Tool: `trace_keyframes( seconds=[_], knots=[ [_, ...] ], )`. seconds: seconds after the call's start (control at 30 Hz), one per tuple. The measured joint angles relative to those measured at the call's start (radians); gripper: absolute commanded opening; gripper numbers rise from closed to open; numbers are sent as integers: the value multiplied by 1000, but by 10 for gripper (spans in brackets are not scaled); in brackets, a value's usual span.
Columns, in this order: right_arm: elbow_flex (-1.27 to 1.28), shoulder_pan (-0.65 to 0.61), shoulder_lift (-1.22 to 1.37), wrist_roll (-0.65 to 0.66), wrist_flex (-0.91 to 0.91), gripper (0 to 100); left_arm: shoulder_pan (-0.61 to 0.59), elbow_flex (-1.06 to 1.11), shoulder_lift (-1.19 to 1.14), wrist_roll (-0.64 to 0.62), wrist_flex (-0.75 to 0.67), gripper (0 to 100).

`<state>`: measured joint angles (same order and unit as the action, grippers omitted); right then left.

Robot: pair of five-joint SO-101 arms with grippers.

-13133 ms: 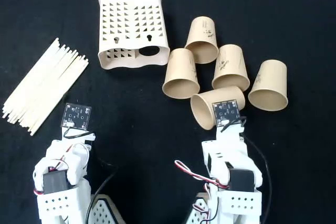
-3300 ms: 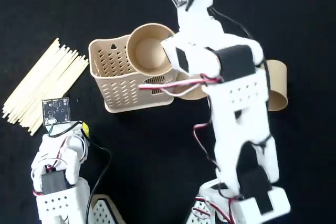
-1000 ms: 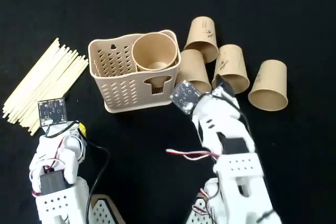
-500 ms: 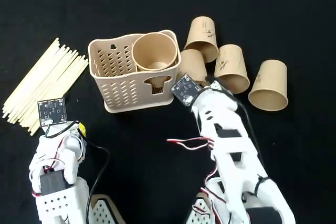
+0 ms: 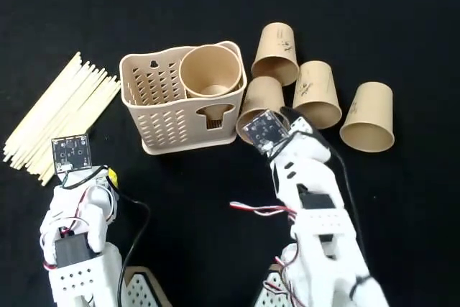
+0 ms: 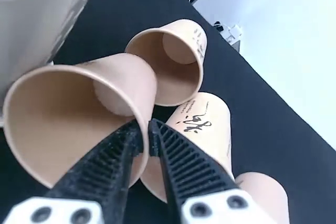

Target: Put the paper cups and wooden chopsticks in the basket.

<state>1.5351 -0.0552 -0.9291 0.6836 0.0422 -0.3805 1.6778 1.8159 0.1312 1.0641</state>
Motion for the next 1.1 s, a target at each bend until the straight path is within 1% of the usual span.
trace_keyframes(
  seconds=[0.13,0.3,0.43,0.53,0.7,0.8,0.93,1.1],
  knots=[
    [-61,0,-229,-34,-310,11,0,0,0,0,0,178],
    [-189,0,-499,-40,-726,11,0,0,0,0,0,177],
    [-281,0,-646,-44,-954,11,0,0,0,0,0,177],
    [-353,0,-724,-98,-1071,11,0,0,0,0,0,177],
    [-522,0,-784,-227,-1126,11,0,0,0,0,0,178],
    [-643,0,-749,-302,-1126,12,0,0,0,0,0,178],
    [-779,-29,-634,-358,-1096,12,0,0,0,0,0,179],
    [-948,-115,-411,-370,-1046,11,0,0,0,0,0,180]
  ],
)
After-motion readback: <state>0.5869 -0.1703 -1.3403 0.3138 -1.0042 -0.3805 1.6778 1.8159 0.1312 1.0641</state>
